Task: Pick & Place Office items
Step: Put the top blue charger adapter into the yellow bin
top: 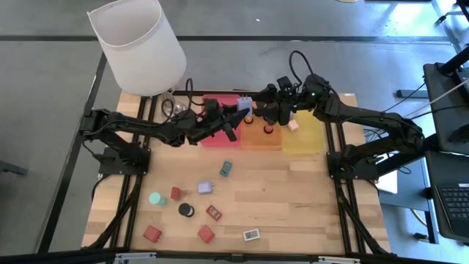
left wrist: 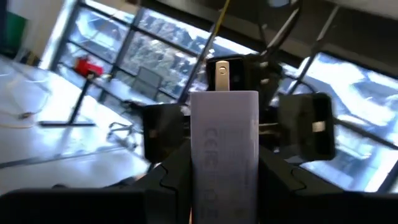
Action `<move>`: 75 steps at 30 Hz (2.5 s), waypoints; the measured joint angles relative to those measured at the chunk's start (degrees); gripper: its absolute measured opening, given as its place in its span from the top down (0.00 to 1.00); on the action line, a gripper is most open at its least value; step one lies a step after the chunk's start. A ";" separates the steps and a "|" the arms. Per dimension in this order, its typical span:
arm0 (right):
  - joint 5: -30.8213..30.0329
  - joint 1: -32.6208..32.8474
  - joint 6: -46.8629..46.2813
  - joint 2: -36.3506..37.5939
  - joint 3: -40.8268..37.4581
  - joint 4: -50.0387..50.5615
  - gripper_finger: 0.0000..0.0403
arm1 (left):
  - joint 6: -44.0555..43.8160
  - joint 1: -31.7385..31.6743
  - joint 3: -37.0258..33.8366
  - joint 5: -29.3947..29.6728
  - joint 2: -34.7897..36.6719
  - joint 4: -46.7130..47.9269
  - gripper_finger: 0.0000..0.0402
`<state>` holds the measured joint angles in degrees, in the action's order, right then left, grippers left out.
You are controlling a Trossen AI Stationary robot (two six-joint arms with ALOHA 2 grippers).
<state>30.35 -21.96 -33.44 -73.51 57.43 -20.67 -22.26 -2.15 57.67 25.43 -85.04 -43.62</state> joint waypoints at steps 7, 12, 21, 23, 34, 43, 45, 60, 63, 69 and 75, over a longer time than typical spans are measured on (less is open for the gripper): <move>-2.93 0.00 3.20 -0.07 0.00 -0.84 0.09 | -2.52 -2.14 -0.04 -3.22 -2.17 -1.83 0.71; -2.96 0.00 3.27 -0.07 0.00 -1.75 0.13 | -3.71 -3.44 -0.02 -5.09 -2.52 -1.92 0.71; -5.51 -0.02 3.47 -0.07 0.00 -1.70 0.19 | -3.04 -5.84 0.24 -9.50 -2.64 -2.93 0.71; -5.51 0.00 3.48 -0.07 0.00 -1.70 0.21 | -3.04 -6.18 0.24 -10.48 -2.64 -2.97 0.71; -5.51 0.04 0.57 -0.57 0.00 -1.49 0.33 | -2.01 -6.26 0.24 -12.60 -2.64 -3.40 0.71; -4.93 0.09 -2.13 -1.99 0.07 -4.22 0.51 | 0.55 -6.19 0.17 -13.73 -2.64 -4.66 0.71; -4.90 0.09 -2.17 -1.99 0.07 -4.35 0.55 | 0.56 -6.17 0.17 -13.75 -2.64 -4.63 0.71; -5.48 -0.01 -2.07 -2.01 0.07 -4.29 0.69 | -0.98 -6.04 0.17 -11.81 -2.64 -4.56 0.61; -4.82 -0.96 -1.69 -1.61 0.03 -3.73 0.69 | -2.21 -6.06 0.22 -12.07 -2.64 -4.26 0.57; -1.79 -4.69 2.76 1.43 -0.02 4.66 0.69 | -2.45 -6.16 0.34 -10.93 -2.56 -0.42 0.47; -1.93 -10.58 10.77 6.45 -0.04 27.53 0.69 | -2.45 -6.43 0.35 -6.54 -2.49 9.81 0.41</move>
<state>28.42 -32.54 -22.67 -67.07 57.39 6.87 -24.71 -8.58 58.02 18.89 -87.53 -33.81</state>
